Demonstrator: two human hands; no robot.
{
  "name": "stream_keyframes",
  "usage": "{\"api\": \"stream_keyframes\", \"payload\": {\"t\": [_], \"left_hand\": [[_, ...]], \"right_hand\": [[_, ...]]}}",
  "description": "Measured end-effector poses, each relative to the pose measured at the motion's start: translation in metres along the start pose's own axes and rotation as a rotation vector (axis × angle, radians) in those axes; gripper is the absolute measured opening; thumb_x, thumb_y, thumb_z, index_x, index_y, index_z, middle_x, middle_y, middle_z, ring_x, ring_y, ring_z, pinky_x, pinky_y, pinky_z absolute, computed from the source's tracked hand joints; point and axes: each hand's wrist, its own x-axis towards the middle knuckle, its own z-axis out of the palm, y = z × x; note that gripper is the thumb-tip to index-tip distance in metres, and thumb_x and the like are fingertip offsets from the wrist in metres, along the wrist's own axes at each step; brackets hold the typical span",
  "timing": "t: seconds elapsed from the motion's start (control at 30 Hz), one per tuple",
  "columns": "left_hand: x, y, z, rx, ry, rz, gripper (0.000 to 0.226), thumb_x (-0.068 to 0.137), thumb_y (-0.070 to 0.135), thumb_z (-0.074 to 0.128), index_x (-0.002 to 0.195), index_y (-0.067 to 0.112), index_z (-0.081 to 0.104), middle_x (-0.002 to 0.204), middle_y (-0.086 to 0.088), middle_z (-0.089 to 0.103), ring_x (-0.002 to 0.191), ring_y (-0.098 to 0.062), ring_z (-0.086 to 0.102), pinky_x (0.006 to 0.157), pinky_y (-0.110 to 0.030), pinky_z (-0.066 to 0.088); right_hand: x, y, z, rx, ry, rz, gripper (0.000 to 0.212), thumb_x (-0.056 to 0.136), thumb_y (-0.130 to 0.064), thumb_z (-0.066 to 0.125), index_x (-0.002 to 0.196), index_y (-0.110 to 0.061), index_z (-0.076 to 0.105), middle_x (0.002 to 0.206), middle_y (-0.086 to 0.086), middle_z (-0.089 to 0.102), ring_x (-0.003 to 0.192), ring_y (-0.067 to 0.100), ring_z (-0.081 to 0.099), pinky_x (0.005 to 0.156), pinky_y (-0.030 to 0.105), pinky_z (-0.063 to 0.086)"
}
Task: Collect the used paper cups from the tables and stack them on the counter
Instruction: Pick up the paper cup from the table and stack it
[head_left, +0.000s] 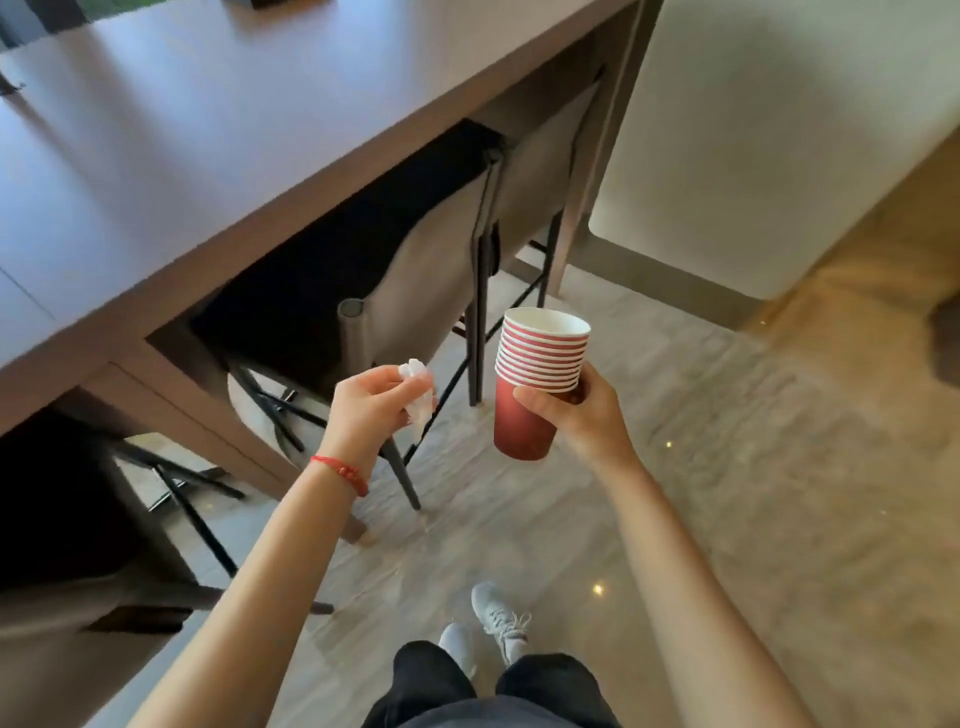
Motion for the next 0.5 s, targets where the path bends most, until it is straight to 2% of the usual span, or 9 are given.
{"api": "stream_keyframes", "payload": {"t": [0.1,0.2,0.27,0.4,0.5], "left_hand": [[0.002,-0.002,0.037,0.014,-0.145,-0.010,0.011,0.082,0.018,0.069,0.078,0.008,0.069,0.071,-0.002,0.070,0.070,-0.012,0.068,0.062,-0.019,0.053],[-0.002,-0.002,0.081,0.038,-0.302,-0.032,0.010,0.082,0.014,0.068,0.078,0.005,0.068,0.064,0.001,0.070,0.063,-0.010,0.067,0.059,-0.018,0.053],[-0.009,-0.003,0.113,0.049,-0.394,-0.051,0.008,0.082,0.011,0.067,0.076,0.005,0.067,0.066,-0.003,0.069,0.061,-0.011,0.067,0.060,-0.019,0.055],[-0.029,-0.007,0.179,0.084,-0.571,-0.083,0.005,0.082,0.008,0.066,0.078,0.005,0.066,0.072,-0.008,0.066,0.060,-0.010,0.067,0.063,-0.020,0.056],[-0.052,-0.013,0.228,0.111,-0.711,-0.088,0.005,0.083,0.004,0.063,0.078,0.003,0.064,0.064,-0.005,0.066,0.055,-0.009,0.065,0.060,-0.019,0.055]], "right_hand": [[-0.027,0.013,-0.033,0.009,0.148,0.039,0.035,0.065,-0.015,0.083,0.091,-0.024,0.062,0.085,-0.011,0.069,0.075,-0.005,0.065,0.064,0.010,0.047],[-0.055,0.018,-0.069,0.025,0.289,0.074,0.036,0.068,-0.012,0.082,0.096,-0.019,0.061,0.089,-0.007,0.068,0.075,-0.005,0.064,0.066,0.011,0.049],[-0.074,0.021,-0.094,0.043,0.397,0.083,0.034,0.069,-0.009,0.081,0.093,-0.021,0.061,0.087,-0.007,0.068,0.073,-0.005,0.064,0.065,0.011,0.049],[-0.116,0.029,-0.139,0.083,0.606,0.091,0.034,0.069,-0.009,0.081,0.092,-0.024,0.061,0.088,-0.008,0.069,0.077,0.000,0.065,0.069,0.015,0.051],[-0.150,0.037,-0.171,0.118,0.718,0.096,0.034,0.069,-0.012,0.080,0.094,-0.023,0.061,0.091,-0.009,0.069,0.080,-0.001,0.066,0.070,0.015,0.051]]}}
